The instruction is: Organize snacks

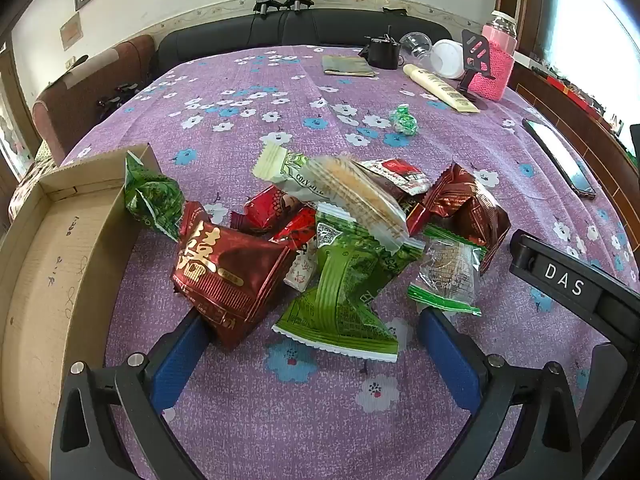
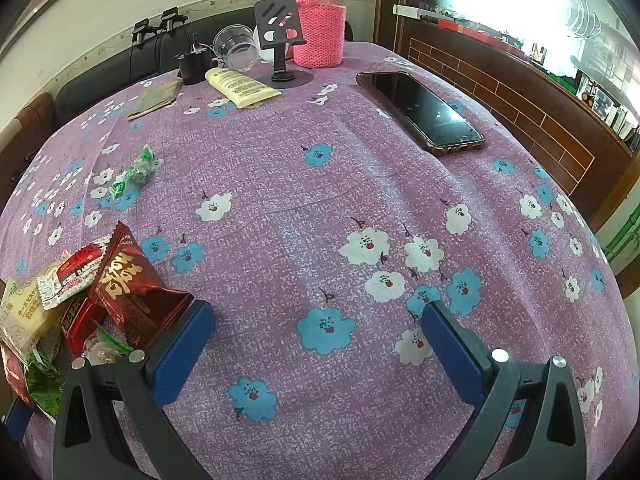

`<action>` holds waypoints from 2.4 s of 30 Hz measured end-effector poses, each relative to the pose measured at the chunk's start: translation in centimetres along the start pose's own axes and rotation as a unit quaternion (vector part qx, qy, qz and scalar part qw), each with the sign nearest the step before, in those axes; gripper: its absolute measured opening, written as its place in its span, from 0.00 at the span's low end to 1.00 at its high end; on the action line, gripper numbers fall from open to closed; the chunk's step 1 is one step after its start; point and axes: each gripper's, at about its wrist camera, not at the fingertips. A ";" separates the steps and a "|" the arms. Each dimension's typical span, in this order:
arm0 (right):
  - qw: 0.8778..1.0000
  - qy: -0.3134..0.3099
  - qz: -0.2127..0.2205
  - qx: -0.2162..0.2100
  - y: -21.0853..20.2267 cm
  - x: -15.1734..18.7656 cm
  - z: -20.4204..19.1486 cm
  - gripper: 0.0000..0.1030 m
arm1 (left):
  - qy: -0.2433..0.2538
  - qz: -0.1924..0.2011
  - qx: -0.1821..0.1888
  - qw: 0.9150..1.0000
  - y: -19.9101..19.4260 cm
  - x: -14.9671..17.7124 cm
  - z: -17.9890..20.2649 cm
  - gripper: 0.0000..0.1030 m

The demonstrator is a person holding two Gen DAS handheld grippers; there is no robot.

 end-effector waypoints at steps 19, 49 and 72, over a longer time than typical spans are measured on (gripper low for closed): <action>1.000 0.000 -0.002 0.001 0.0 0.0 0.0 0.99 | 0.008 -0.045 0.007 0.999 -1.0 0.6 0.4 0.99; 0.990 -0.115 -0.056 -0.065 -0.8 -0.3 0.4 0.92 | -0.046 0.163 0.136 0.976 -19.0 -0.4 -11.0 0.58; 0.948 -0.176 -0.054 -0.260 -5.4 4.2 -11.1 0.33 | -0.048 0.114 0.141 0.982 -12.4 -1.6 -12.8 0.76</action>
Point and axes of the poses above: each gripper's, at about its wrist camera, not at the fingertips, and y roughly the way its jaws point, z to its right, x to its underside, and after that the axes turned 1 degree about -y, right-handed
